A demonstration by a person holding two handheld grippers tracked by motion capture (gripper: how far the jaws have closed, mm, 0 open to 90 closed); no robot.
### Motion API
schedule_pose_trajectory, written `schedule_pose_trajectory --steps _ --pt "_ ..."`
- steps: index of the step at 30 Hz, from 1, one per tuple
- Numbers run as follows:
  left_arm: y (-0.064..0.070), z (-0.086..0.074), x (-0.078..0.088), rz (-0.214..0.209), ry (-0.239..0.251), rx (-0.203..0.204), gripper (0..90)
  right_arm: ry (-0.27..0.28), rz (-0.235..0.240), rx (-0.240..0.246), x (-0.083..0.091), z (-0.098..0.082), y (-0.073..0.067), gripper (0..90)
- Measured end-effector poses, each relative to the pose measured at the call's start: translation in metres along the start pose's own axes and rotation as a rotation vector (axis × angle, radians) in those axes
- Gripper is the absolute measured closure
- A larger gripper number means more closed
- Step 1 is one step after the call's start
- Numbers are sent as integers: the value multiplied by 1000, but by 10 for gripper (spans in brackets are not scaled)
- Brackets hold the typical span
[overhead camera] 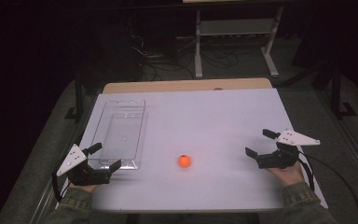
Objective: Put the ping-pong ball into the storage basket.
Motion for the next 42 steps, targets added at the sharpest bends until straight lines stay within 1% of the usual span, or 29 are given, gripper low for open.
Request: schedule_pose_trajectory --steps 13,18,22,26,30,31,34,39,42 --pt "2 1 -2 -4 -8 -6 0 23 7 11 2 2 -3 0" --pt "4 1 -7 -11 -33 -15 0 18 7 15 2 1 -4 0" --pt "7 5 -10 -25 -48 -40 0 21 10 17 2 2 -5 0" --pt "11 11 -13 -40 -72 -82 0 23 8 12 4 2 -4 0" --pt "13 15 -16 -54 -82 -94 0 27 11 11 5 3 -5 0" --pt "15 17 -19 -63 -92 -109 0 28 14 11 5 3 -5 0" --pt "16 22 -22 -72 -97 -122 0 29 14 11 6 3 -5 0" --pt "21 29 -28 -101 -114 -150 0 32 18 13 7 4 -6 0" --pt "23 32 -31 -121 -127 -157 0 32 20 13 7 4 -7 0"
Point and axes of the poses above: each handheld gripper's, and its own axes: x roughly backward along the jaws, z roughly out of its top, y roughly to its right, the point moved 8 cm from there along -x, roughly forward along the jaws, and after that the axes turned 11 degrees about -x, right-handed, at the moved point
